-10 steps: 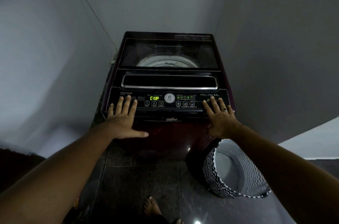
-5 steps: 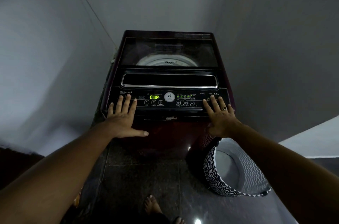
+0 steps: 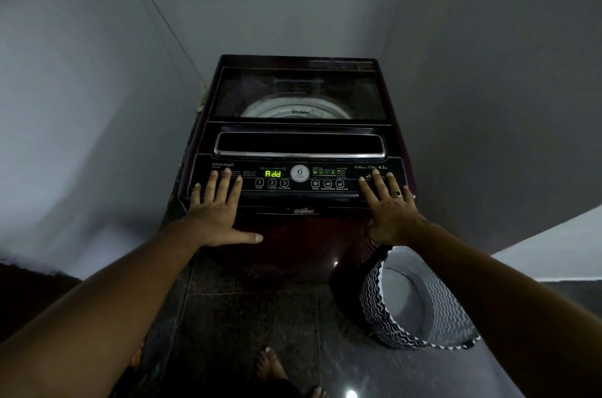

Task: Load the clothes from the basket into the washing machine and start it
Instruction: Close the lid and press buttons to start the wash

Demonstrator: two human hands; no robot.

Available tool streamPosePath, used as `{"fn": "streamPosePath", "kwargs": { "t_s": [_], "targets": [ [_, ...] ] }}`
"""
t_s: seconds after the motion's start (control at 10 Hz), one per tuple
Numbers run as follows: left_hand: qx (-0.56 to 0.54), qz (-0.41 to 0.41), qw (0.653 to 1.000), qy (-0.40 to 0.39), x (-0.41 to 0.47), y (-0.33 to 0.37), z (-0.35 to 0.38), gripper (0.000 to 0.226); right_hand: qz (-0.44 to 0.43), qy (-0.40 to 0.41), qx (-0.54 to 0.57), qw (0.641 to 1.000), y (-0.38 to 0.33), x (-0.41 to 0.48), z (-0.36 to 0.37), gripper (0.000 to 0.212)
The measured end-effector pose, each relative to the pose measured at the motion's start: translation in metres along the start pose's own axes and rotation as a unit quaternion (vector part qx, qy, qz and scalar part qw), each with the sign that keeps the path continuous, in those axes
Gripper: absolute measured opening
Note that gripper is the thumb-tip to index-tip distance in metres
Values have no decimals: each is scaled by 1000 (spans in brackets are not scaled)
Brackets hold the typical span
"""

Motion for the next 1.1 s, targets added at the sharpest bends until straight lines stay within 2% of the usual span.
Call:
{"fn": "streamPosePath", "kwargs": {
  "t_s": [1.1],
  "targets": [
    [4,-6,1000,7,1,0,0,150,2,-1,1,1000,-2,-2,0,119]
  ]
}}
Point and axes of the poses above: each hand's wrist, its own x-axis towards the middle knuckle, its own z-axis out of the palm, y = z × x, the point moved 9 cm from there along x, towards the middle knuckle, and after that the axes turned 12 degrees about x, right-handed, at the moved point
